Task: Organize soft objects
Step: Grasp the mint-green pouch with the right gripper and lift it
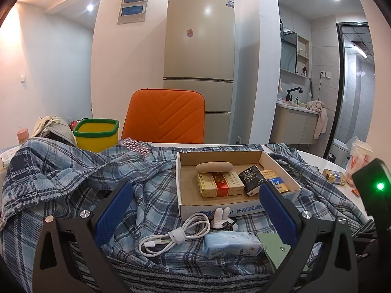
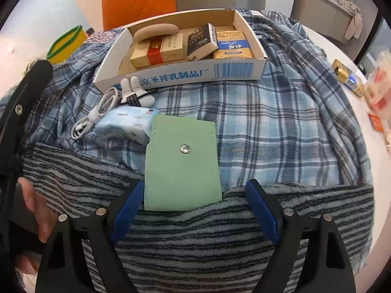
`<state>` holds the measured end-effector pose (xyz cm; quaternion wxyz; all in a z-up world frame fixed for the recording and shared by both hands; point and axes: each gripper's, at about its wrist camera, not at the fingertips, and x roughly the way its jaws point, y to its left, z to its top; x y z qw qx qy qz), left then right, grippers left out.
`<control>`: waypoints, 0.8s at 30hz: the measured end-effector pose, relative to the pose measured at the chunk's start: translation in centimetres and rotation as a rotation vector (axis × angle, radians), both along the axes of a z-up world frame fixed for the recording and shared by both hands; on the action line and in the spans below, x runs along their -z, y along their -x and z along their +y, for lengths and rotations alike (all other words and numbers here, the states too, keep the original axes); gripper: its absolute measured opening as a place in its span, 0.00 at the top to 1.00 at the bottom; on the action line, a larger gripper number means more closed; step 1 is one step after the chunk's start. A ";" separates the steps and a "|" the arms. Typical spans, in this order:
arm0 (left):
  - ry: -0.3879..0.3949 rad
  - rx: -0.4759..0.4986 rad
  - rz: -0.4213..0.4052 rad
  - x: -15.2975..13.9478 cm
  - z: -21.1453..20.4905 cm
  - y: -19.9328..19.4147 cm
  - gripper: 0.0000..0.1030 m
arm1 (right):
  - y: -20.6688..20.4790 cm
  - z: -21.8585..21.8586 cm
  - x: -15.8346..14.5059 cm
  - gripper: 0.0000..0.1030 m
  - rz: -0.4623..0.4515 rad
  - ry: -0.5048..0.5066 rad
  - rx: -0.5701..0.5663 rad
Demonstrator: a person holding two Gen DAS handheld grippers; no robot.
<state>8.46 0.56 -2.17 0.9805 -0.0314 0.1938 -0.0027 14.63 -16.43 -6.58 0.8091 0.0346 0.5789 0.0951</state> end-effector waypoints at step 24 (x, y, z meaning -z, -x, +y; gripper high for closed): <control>0.007 0.000 0.016 0.0 0.1 -0.3 0.00 | -1.4 2.5 -2.0 0.28 -0.145 0.218 -0.189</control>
